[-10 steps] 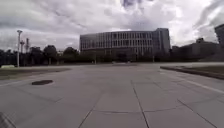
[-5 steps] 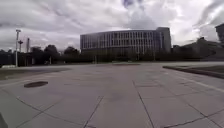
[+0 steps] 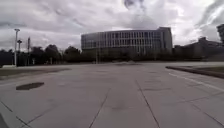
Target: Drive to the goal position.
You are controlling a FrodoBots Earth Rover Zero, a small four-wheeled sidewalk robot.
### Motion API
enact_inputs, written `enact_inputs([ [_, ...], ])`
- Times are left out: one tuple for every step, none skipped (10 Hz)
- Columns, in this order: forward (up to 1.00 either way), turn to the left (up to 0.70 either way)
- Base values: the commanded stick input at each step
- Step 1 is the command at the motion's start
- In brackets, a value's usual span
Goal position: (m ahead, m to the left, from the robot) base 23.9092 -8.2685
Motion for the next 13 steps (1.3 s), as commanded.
enact_inputs([
  [0.70, 0.01],
  [0.70, 0.01],
  [0.70, 0.01],
  [0.70, 0.01],
  [0.70, 0.01],
  [0.70, 0.01],
  [0.70, 0.01],
  [0.70, 0.01],
  [0.70, 0.01],
  [0.70, 0.01],
  [0.70, 0.01],
  [0.70, 0.01],
  [0.70, 0.01],
])
